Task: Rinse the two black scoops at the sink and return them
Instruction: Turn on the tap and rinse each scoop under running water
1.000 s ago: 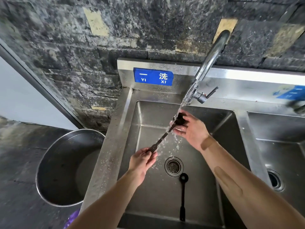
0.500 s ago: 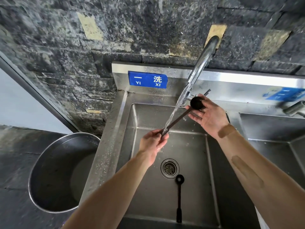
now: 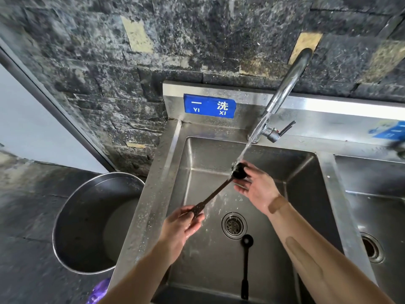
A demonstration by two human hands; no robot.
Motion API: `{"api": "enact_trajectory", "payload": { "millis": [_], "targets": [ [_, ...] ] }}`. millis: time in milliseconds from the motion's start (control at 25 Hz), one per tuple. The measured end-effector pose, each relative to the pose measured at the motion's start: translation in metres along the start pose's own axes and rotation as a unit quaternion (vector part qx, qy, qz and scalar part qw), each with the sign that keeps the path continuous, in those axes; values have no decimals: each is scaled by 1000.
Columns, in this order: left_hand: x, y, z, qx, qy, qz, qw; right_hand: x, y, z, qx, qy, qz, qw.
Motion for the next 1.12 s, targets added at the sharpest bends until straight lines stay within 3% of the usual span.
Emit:
{"api": "enact_trajectory", "payload": {
  "millis": [240,360,520,760,1120],
  "targets": [
    [-27,-5,-12,-75,-27,27,996,19,7,25,54,51,-20,997],
    [-29,-5,-14,-72,-47,21,996,22,7,31,72,72,-15,995],
    [-29,-5,-22,-27,-31,42,998,19,8,37,85,96,-5,992],
    [0,2,-10,53,10,106,993,9,9,12,47,26,-12,998],
    [89,16,32,74,19,10,997,-35,-1,-75,-58,64,11,996]
  ]
}}
Point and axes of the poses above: each hand's wrist, its own y-axis towards the middle knuckle, its own x-axis out of the palm, z = x × y, the point moved 2 cm from there along y, towards the middle knuckle, and after that the axes turned 9 degrees about z, right-handed, at the moved point
